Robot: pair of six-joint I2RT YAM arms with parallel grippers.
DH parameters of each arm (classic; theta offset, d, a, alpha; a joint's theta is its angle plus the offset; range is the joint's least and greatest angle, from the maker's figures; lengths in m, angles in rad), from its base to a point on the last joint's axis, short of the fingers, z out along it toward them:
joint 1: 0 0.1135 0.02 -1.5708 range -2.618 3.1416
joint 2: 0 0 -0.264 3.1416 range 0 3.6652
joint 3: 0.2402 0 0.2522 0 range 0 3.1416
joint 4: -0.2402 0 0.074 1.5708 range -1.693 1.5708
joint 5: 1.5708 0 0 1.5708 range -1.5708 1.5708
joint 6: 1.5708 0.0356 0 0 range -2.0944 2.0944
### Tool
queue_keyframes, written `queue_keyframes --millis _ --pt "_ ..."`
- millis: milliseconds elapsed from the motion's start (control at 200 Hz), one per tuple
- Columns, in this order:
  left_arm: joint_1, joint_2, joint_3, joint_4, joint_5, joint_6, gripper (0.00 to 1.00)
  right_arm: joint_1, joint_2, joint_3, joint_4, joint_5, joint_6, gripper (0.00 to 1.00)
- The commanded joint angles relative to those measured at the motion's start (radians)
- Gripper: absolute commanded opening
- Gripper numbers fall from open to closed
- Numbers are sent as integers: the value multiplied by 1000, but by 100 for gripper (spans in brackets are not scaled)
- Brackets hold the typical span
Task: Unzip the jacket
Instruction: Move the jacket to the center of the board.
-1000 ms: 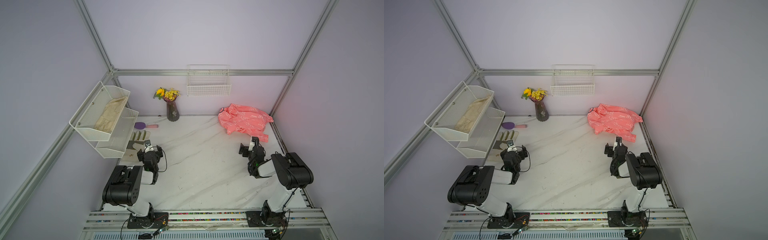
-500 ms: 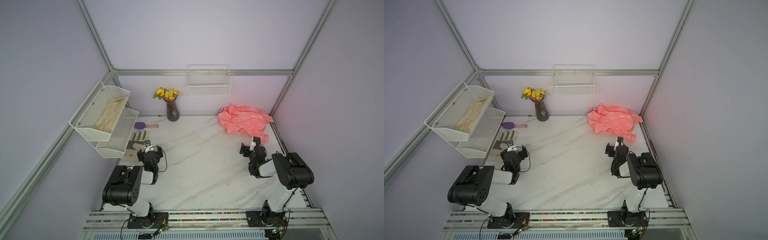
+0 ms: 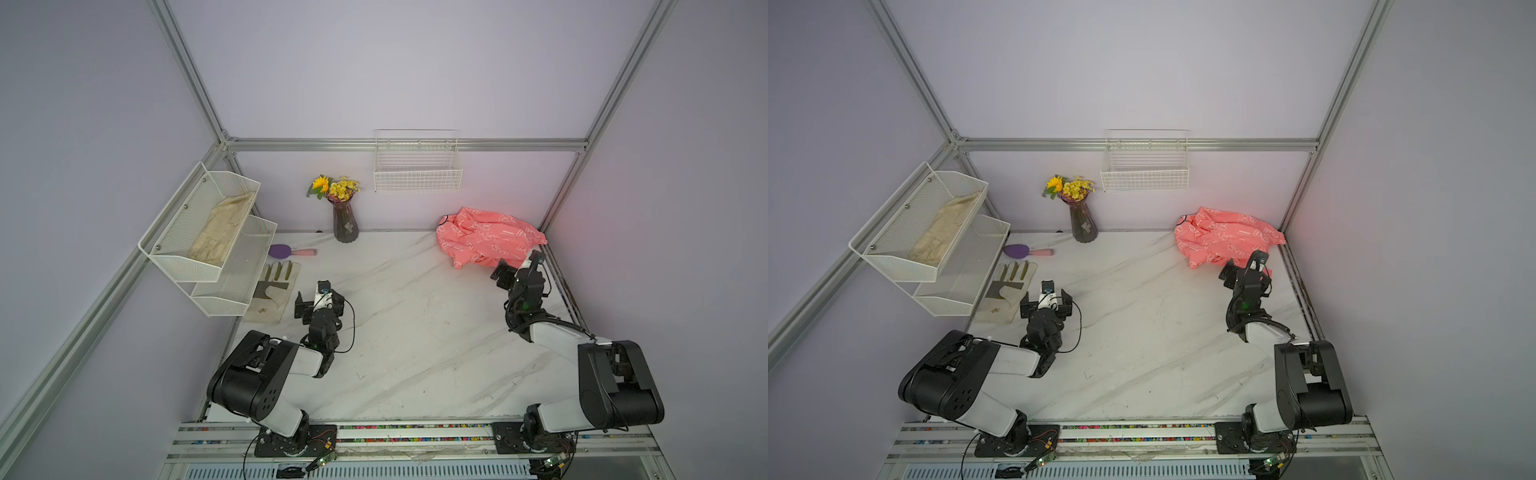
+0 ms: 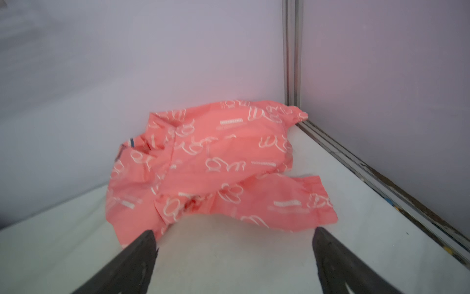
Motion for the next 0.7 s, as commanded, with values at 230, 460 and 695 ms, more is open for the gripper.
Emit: queue_keyframes --millis 230,460,695 --pt "-87 -256 331 -733 69 -211 100 -43 489 462 -369 -576 220 97" --pt "-133 -310 287 -733 351 -178 100 -38 782 734 -449 -731 227 97" --pt "-156 -281 236 -701 532 -225 100 -14 921 878 -468 -730 231 86"
